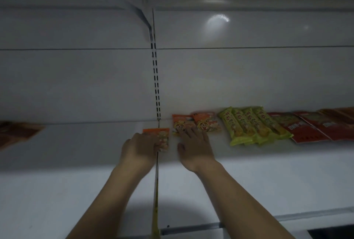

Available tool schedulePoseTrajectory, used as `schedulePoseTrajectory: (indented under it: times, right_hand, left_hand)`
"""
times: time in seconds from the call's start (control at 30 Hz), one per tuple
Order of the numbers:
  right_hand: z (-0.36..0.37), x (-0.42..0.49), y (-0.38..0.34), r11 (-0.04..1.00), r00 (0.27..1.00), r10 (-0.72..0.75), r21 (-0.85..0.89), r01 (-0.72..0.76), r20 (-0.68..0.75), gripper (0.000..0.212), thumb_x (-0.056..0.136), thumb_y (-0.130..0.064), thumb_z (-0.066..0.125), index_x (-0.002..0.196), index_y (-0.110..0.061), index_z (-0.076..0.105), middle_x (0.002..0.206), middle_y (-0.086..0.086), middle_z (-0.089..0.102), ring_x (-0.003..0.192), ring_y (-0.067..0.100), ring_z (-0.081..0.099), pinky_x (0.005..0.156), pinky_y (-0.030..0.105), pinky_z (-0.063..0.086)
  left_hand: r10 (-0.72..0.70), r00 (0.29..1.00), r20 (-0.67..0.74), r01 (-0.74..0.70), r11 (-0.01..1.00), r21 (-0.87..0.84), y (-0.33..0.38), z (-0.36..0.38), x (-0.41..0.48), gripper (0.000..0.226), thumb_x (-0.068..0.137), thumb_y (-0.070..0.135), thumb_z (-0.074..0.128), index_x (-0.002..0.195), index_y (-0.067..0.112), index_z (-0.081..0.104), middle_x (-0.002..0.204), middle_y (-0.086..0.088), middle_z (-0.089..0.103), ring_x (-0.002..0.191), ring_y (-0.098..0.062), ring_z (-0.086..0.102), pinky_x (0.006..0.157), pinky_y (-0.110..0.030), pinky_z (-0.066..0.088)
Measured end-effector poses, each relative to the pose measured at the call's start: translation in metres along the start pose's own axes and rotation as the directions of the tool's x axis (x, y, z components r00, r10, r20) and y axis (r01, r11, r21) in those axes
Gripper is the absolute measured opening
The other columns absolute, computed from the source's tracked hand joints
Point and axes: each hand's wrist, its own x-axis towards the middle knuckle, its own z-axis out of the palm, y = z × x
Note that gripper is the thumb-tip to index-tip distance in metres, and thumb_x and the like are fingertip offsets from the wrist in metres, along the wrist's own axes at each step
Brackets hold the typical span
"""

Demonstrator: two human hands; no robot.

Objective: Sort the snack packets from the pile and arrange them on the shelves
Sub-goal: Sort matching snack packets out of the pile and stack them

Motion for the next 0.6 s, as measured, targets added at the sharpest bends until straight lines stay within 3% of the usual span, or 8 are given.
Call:
schedulePoseTrajectory:
  times: [0.07, 0.17, 0.23, 0.33, 0.43, 0.5, 0.6]
  right_hand:
    - [-0.001, 0.000, 0.001, 0.999, 1.000, -0.010, 0.040, 0.010, 0.007, 0.057, 0.103, -0.030, 0.031, 0.157, -0.024, 0.012, 0.164, 0.001, 0.009, 0.151, 0.021, -0.001, 0.122, 0.042, -0.002]
    - [-0.013, -0.003, 0.005, 0.976, 0.997, 0.031, 0.218, -0.014, -0.074, 0.055, 0.102, -0.019, 0.036, 0.155, -0.021, 0.022, 0.164, 0.002, 0.011, 0.151, 0.019, 0.003, 0.122, 0.037, 0.003]
    - [-0.024, -0.010, 0.007, 0.943, 0.972, 0.102, 0.333, -0.026, -0.214, 0.051, 0.099, -0.016, 0.038, 0.150, -0.017, 0.036, 0.160, 0.006, 0.026, 0.149, 0.022, 0.016, 0.121, 0.037, 0.013]
    - [-0.033, -0.032, 0.010, 0.902, 0.908, 0.084, 0.419, 0.107, -0.411, 0.051, 0.085, -0.016, 0.037, 0.130, -0.014, 0.061, 0.136, 0.010, 0.057, 0.130, 0.028, 0.048, 0.108, 0.040, 0.037]
    - [-0.031, -0.063, 0.025, 0.909, 0.921, 0.008, 0.387, 0.155, -0.388, 0.048, 0.083, -0.014, 0.040, 0.122, -0.022, 0.067, 0.126, 0.002, 0.066, 0.116, 0.022, 0.057, 0.092, 0.030, 0.048]
    - [-0.026, -0.079, 0.039, 0.925, 0.934, -0.008, 0.353, 0.143, -0.357, 0.041, 0.088, -0.016, 0.039, 0.114, -0.029, 0.068, 0.117, -0.001, 0.067, 0.109, 0.019, 0.059, 0.078, 0.024, 0.045]
    - [-0.015, -0.090, 0.050, 0.951, 0.962, -0.064, 0.275, 0.139, -0.265, 0.036, 0.095, -0.024, 0.036, 0.115, -0.029, 0.066, 0.115, -0.002, 0.067, 0.110, 0.017, 0.057, 0.085, 0.028, 0.045]
  left_hand:
    - [0.005, 1.000, -0.003, -0.005, 1.000, -0.031, 0.000, -0.003, -0.017, 0.025, 0.095, 0.031, 0.045, 0.109, 0.031, 0.066, 0.107, 0.005, 0.066, 0.091, -0.022, 0.063, 0.076, -0.028, 0.052]
    - [0.060, 0.998, 0.015, -0.059, 0.995, -0.076, 0.008, -0.015, -0.038, 0.025, 0.095, 0.041, 0.052, 0.116, 0.038, 0.065, 0.116, 0.010, 0.063, 0.102, -0.019, 0.059, 0.081, -0.026, 0.050]
    - [0.120, 0.991, 0.053, -0.115, 0.988, -0.101, 0.020, -0.023, -0.045, 0.026, 0.094, 0.042, 0.056, 0.116, 0.037, 0.067, 0.118, 0.010, 0.063, 0.104, -0.018, 0.059, 0.081, -0.026, 0.049]
    - [0.197, 0.980, 0.041, -0.190, 0.971, -0.145, 0.039, -0.023, -0.050, 0.025, 0.090, 0.045, 0.060, 0.113, 0.040, 0.068, 0.115, 0.011, 0.065, 0.100, -0.016, 0.059, 0.073, -0.025, 0.046]
    - [0.249, 0.968, -0.017, -0.248, 0.952, -0.179, 0.060, -0.009, -0.054, 0.028, 0.090, 0.046, 0.056, 0.117, 0.039, 0.064, 0.117, 0.009, 0.065, 0.101, -0.018, 0.056, 0.080, -0.034, 0.050]
    - [0.264, 0.962, -0.067, -0.271, 0.949, -0.161, 0.075, 0.000, -0.055, 0.034, 0.092, 0.049, 0.051, 0.123, 0.038, 0.060, 0.122, 0.008, 0.061, 0.106, -0.020, 0.053, 0.086, -0.038, 0.049]
    - [0.236, 0.963, -0.132, -0.254, 0.957, -0.139, 0.087, 0.015, -0.057, 0.039, 0.095, 0.052, 0.044, 0.131, 0.037, 0.051, 0.131, 0.007, 0.053, 0.113, -0.020, 0.048, 0.090, -0.038, 0.046]
